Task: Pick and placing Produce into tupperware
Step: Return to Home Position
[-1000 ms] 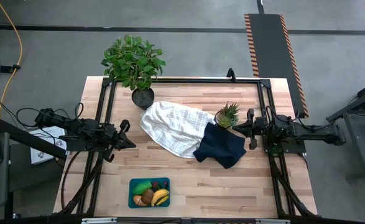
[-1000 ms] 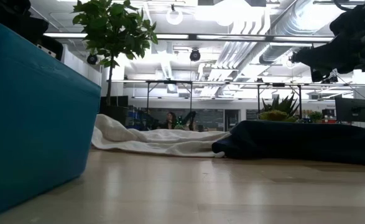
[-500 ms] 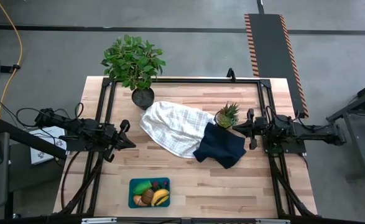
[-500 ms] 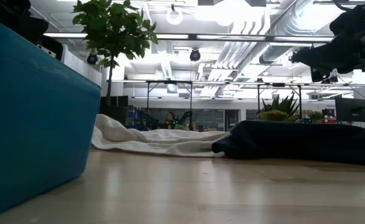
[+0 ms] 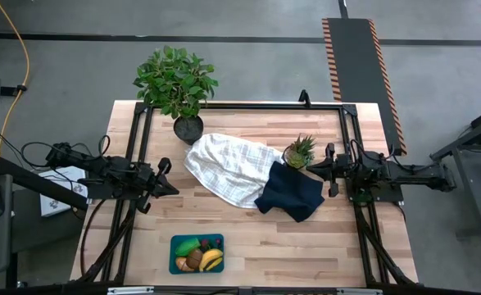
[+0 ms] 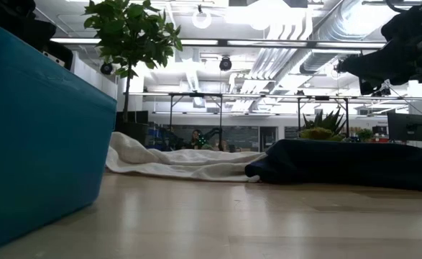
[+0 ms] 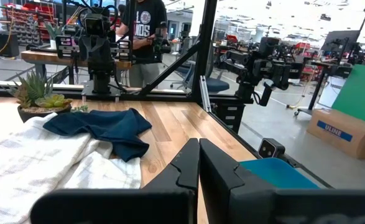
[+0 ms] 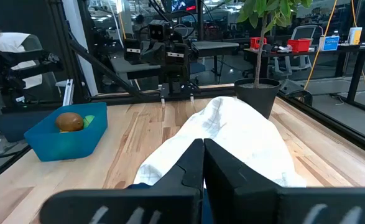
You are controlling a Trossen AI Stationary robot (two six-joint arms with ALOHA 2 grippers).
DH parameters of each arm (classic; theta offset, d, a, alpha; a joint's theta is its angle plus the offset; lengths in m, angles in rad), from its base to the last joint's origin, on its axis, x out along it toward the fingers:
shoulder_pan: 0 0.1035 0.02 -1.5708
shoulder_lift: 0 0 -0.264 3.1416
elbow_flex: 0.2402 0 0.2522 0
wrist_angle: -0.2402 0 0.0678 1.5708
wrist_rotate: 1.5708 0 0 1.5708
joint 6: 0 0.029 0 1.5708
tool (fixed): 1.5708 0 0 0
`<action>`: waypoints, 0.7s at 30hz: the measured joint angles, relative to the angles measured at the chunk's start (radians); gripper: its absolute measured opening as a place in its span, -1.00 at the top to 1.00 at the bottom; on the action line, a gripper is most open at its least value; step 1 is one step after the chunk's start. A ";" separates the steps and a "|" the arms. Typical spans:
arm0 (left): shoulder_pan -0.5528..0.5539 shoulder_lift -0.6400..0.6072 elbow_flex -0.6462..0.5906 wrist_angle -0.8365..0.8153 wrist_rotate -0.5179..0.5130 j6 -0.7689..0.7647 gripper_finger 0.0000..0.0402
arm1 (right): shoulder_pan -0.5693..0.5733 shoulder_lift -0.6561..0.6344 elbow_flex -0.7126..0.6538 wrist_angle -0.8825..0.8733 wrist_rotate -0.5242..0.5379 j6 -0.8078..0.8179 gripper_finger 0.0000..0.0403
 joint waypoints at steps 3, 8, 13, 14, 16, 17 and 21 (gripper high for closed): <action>0.000 0.000 0.000 0.000 0.000 0.000 1.00 | 0.000 0.000 0.000 0.000 0.000 0.001 1.00; 0.000 0.007 -0.001 -0.001 0.000 0.000 1.00 | 0.000 0.000 0.000 0.000 0.000 0.001 1.00; 0.010 0.006 -0.001 -0.001 0.005 0.000 1.00 | 0.000 0.000 0.000 0.000 0.000 0.001 1.00; 0.023 0.005 -0.001 -0.001 0.009 0.000 1.00 | 0.000 0.000 0.000 0.000 0.000 0.000 1.00; 0.059 -0.001 -0.001 -0.001 0.008 0.000 1.00 | 0.000 0.000 0.000 0.000 0.000 0.001 1.00; 0.081 -0.005 -0.001 0.000 0.008 0.000 1.00 | 0.000 0.000 0.000 0.000 0.000 0.001 1.00; 0.174 -0.011 -0.001 0.000 0.008 0.000 1.00 | 0.000 0.000 0.000 0.000 0.000 0.001 1.00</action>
